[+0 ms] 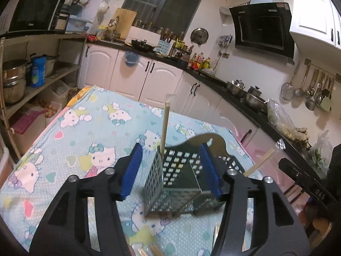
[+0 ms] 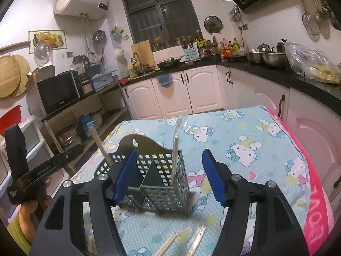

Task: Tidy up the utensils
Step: 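Open both tools to drop the chopsticks into the caddy, then move both open tools back down to the chopsticks on the cloth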

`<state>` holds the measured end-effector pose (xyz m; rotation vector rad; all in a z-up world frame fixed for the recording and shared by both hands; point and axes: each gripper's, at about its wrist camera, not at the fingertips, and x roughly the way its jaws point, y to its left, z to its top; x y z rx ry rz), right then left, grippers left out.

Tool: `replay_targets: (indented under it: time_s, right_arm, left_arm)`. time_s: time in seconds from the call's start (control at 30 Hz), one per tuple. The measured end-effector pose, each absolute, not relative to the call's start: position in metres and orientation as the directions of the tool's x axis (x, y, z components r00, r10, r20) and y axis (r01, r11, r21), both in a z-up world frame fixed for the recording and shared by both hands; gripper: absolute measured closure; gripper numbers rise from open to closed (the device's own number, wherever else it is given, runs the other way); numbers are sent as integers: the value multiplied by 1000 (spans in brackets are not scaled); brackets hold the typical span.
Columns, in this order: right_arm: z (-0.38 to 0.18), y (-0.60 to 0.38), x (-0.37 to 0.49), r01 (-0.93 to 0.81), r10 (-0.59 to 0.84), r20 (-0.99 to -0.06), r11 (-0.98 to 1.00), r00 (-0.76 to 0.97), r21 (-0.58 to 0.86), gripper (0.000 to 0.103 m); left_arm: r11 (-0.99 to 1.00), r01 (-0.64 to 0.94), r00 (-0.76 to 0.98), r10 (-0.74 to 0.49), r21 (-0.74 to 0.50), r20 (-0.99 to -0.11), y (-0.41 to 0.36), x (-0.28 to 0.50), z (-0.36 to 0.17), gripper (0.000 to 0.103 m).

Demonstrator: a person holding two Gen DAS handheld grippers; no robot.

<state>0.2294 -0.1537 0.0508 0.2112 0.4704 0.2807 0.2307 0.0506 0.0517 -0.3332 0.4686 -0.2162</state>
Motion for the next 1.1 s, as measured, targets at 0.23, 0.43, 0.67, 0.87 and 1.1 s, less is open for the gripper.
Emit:
replay_targets:
  time_s: [0.23,0.43,0.67,0.87,1.1]
  right_arm:
    - [48,-155,210,-217,306,-425,945,852,246,34]
    - [45,-159,192,-218,313,-426,942,849,256,33]
    - [39,-155,174,-222,314,-447,943,838,246,33]
    - [29,-150,162,-239,333,-468,938,819,250,33]
    - [19,-143,152,-254,347,-497,935,796,247,33]
  left_arm:
    - [930,94,849,-261,-354,-460,52,211,45,26]
    - [918,86,844,-273,-386,-462,57,193,42,14]
    - [906,62,841,-273,-418,-467,65,172,36,12]
    - [904,48,829,-273,-426,-487,70,157,28,12]
    - [900,24,808,-274,-435,-522,77,141,10,12]
